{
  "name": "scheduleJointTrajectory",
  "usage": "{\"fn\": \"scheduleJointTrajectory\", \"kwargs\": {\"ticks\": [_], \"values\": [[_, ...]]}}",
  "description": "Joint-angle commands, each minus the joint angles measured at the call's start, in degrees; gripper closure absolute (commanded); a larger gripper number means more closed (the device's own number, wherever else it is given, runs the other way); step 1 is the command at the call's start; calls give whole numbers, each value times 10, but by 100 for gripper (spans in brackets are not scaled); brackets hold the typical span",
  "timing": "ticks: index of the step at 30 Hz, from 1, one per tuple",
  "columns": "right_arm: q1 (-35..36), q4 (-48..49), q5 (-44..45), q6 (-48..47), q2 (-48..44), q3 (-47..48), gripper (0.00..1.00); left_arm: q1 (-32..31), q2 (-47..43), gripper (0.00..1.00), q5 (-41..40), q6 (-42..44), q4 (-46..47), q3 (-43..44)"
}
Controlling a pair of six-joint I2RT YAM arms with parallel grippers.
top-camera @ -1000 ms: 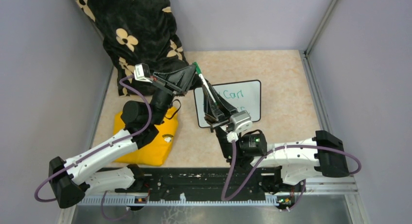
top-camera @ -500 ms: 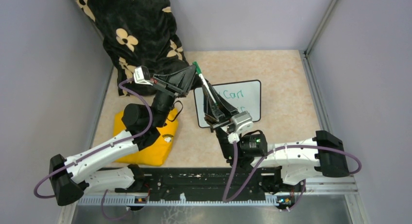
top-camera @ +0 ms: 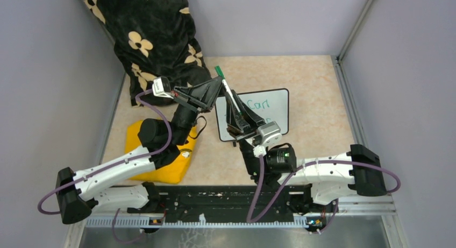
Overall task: Write a sentence on the whiteboard
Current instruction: Close the whiteboard marker at the center of the board.
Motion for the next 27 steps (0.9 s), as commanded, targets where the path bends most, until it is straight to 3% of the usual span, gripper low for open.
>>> {"fn": "scheduleJointTrajectory", "kwargs": {"ticks": [1,8,18,22,27], "values": [[-17,96,17,10,17,24,100,-51,4,100,147,10,-25,-26],[-17,96,16,15,10,22,100,-51,2,98,144,14,-7,-34],[-10,79,9,35,-13,3,100,-51,-33,34,105,60,-18,-41],[-5,40,-12,67,-45,-22,100,-51,-57,24,52,117,-30,-44],[-5,-25,-36,117,-87,-49,100,-46,-82,14,43,208,-53,-18]]}}
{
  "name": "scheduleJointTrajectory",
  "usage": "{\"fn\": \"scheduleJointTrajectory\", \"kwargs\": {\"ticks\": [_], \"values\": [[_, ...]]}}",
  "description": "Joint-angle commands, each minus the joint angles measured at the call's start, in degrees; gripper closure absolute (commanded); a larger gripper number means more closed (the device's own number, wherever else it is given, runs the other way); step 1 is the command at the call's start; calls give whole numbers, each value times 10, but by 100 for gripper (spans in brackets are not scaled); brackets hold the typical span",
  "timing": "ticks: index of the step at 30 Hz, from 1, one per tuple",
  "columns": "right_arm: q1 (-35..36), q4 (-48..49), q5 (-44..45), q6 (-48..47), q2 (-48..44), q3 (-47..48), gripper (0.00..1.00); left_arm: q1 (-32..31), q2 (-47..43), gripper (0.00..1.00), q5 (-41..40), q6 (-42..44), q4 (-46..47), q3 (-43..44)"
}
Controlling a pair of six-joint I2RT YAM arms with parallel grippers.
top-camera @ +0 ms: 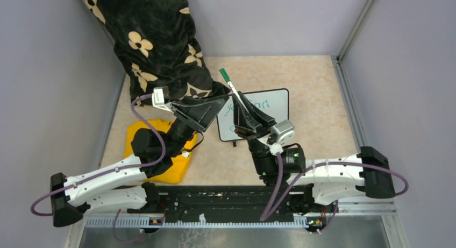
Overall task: Write a sentence on the whiteboard
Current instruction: Close the whiteboard marker at the center of the board.
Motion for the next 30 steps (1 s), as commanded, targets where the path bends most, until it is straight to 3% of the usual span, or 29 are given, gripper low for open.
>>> {"fn": "scheduleJointTrajectory", "kwargs": {"ticks": [1,9,18,23,30], "values": [[2,-18,-38,61,-49,-11,100,2,-25,13,-15,104,-17,30],[2,-107,-95,141,-119,-46,100,25,-17,10,56,164,-88,98],[3,-154,-115,185,-163,-56,100,75,22,14,133,89,-100,124],[3,-164,-114,189,-171,-59,100,118,39,23,190,16,-69,114],[2,-162,-101,183,-174,-64,100,121,40,27,192,14,-50,114]]}}
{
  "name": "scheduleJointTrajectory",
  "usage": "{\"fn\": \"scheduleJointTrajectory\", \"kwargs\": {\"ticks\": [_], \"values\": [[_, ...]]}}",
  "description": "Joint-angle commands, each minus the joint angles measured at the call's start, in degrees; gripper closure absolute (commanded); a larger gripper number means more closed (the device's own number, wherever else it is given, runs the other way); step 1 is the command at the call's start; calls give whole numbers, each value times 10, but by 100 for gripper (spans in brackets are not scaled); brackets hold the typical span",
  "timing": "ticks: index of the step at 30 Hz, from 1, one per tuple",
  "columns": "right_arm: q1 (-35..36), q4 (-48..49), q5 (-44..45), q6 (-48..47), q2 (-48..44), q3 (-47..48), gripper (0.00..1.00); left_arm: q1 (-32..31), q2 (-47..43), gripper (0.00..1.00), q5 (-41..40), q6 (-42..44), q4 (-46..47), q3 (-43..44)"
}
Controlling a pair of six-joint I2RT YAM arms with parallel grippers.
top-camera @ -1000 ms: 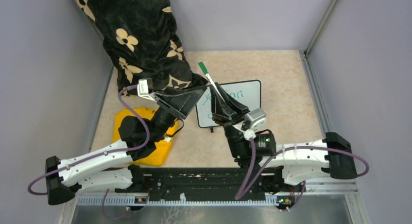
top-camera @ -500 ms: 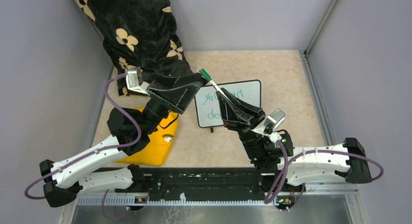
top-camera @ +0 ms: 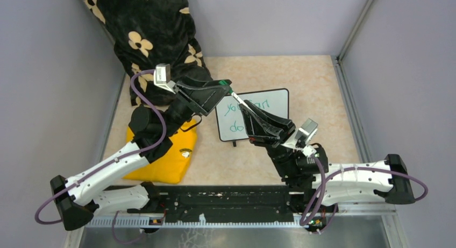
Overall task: Write a sentence on the whiteboard
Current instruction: Close the whiteboard marker at the center of the board.
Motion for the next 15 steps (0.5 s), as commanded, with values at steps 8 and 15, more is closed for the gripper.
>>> {"fn": "scheduleJointTrajectory", "kwargs": {"ticks": [8,15], "values": [[2,11,4,1,-6,-2,100,3,-3,45,25,-15,46,4],[2,14,10,-2,-1,-2,100,3,-4,58,24,-24,52,-5]]}}
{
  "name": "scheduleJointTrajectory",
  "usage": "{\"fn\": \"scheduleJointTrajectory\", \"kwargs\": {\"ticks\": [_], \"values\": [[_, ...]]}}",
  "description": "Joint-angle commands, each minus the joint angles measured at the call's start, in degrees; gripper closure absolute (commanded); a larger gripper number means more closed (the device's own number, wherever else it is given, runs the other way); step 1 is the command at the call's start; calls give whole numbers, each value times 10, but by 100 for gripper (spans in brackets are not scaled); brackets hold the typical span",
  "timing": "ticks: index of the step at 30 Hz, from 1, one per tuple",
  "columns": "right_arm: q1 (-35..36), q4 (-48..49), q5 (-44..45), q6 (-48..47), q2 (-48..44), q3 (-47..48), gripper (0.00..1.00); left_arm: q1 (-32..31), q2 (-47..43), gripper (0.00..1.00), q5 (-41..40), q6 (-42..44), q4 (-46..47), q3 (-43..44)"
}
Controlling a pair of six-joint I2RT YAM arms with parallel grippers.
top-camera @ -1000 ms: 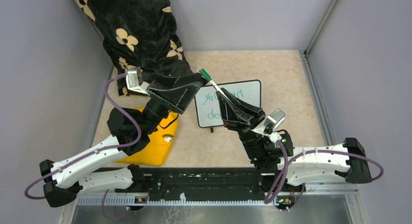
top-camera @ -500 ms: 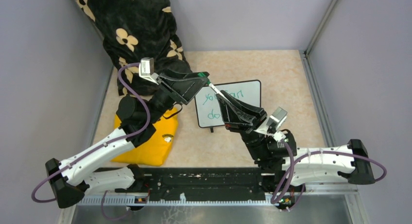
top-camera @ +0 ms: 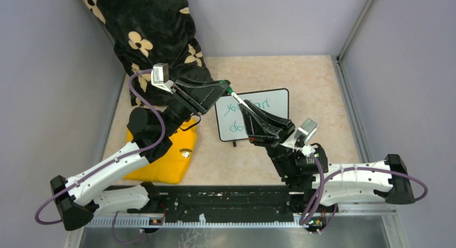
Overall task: Write a sentence on the whiteboard
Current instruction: Close the whiteboard marker at the center of the board.
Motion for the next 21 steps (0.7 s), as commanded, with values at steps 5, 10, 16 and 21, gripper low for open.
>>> {"fn": "scheduleJointTrajectory", "kwargs": {"ticks": [5,10,16,21], "values": [[2,22,7,-3,6,4,100,2,5,70,23,-23,24,-7],[2,27,14,-8,16,8,100,2,21,97,51,-42,57,-19],[2,45,30,-22,31,13,100,-1,45,100,96,-68,41,-11],[2,60,39,-31,43,18,100,-29,58,100,94,-60,31,-14]]}}
